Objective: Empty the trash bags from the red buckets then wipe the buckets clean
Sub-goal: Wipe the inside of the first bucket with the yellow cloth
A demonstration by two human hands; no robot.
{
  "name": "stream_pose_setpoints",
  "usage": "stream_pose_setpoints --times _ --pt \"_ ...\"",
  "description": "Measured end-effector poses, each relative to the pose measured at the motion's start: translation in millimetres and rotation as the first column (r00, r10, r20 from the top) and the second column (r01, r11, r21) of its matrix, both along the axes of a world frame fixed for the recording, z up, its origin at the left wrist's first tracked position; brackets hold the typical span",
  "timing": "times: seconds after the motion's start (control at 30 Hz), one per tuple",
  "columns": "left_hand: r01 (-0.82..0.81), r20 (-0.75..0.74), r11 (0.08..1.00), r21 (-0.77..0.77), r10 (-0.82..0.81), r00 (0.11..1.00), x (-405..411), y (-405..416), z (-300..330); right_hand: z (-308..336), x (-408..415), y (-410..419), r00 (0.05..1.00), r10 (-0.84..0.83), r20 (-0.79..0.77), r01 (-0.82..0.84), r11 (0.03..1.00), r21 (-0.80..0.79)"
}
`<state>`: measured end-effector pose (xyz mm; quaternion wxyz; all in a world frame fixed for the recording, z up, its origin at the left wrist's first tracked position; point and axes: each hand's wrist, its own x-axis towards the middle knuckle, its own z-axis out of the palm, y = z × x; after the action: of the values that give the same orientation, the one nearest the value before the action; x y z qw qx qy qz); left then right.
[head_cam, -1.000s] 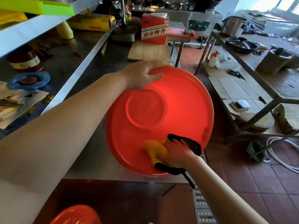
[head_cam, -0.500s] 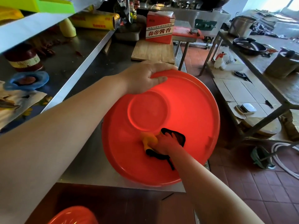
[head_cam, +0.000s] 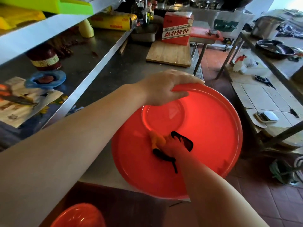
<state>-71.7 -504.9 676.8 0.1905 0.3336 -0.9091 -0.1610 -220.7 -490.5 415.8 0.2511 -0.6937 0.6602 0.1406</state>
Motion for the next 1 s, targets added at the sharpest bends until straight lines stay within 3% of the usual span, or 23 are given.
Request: stream_pose_setpoints --times 0.5,0.67,1.0 --pt "0.001 0.013 1.000 0.023 -0.002 1.000 -1.5 8.2 2.8 29.8 -17.0 66.6 0.994 0.106 -0.001 -0.106 0.994 -0.018" --pt "0.014 -0.005 0.998 0.063 -0.014 1.000 -1.5 9.4 2.7 48.1 -27.5 101.7 0.987 0.153 -0.048 -0.157 0.983 -0.093" --pt "0.023 -0.010 0.992 0.124 -0.022 1.000 -4.2 8.5 9.6 81.7 -46.9 152.0 0.973 0.166 -0.160 -0.182 0.979 -0.092"
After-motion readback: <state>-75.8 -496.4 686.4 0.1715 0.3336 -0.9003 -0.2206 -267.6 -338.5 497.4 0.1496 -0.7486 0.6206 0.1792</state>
